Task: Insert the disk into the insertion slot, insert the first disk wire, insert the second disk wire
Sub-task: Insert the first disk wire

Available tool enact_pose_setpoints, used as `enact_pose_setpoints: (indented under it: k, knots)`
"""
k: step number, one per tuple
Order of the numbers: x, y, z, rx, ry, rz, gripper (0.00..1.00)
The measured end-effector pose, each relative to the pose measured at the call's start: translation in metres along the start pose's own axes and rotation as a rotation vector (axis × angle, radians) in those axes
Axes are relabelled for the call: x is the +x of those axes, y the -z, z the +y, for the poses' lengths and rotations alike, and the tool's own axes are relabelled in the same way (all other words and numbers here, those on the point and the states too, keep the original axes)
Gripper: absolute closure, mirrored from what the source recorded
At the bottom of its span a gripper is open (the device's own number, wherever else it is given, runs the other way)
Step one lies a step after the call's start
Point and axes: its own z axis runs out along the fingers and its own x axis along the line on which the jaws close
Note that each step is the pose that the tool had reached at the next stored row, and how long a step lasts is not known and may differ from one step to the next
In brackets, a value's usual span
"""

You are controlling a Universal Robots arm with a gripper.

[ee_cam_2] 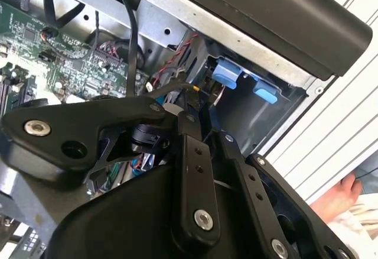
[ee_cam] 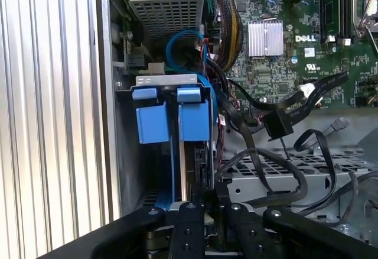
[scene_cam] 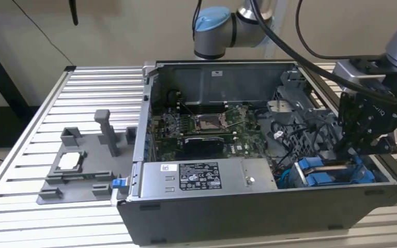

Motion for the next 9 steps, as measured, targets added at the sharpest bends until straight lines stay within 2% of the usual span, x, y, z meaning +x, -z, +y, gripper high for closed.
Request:
enact_pose_setpoints:
  k: [3, 6, 7, 9]
  knots:
    - [0.0002, -0.0007, -0.0009, -0.0030, 0.000, -0.0080, 0.81]
    - [0.0004, -0.0014, -0.0017, -0.0086, 0.000, -0.0229, 0.81]
    - [0.0008, -0.0015, -0.0019, -0.0113, 0.000, -0.0250, 0.81]
    - [0.0019, -0.0015, -0.0023, -0.0181, 0.000, -0.0247, 0.81]
